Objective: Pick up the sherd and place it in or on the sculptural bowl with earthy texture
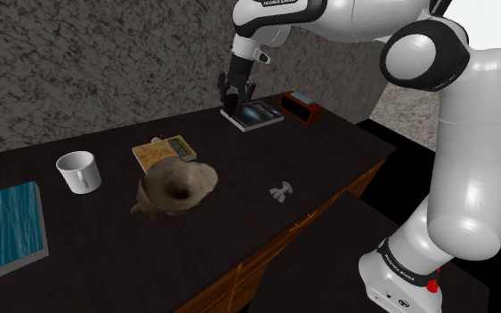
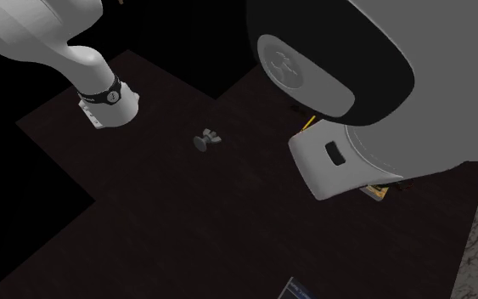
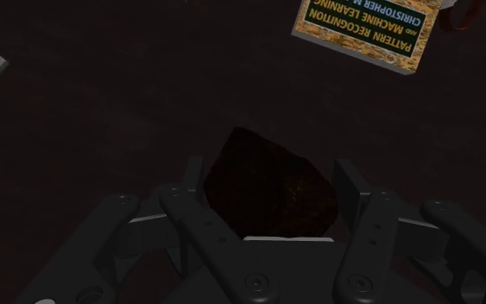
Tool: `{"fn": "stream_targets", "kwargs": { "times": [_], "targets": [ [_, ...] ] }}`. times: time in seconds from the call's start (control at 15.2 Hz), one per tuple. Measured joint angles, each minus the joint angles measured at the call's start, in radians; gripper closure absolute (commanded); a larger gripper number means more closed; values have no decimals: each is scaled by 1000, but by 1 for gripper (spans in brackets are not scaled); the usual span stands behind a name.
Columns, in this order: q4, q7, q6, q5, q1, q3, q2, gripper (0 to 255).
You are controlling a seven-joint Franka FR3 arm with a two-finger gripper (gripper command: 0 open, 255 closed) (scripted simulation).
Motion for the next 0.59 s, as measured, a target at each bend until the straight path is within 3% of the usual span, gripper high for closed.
{"fn": "stream_targets", "kwargs": {
  "times": [0.33,0.59],
  "targets": [
    [-56,50,15,-4,40,13,-54,255],
    [-171,119,81,-8,102,37,-125,255]
  ]
}}
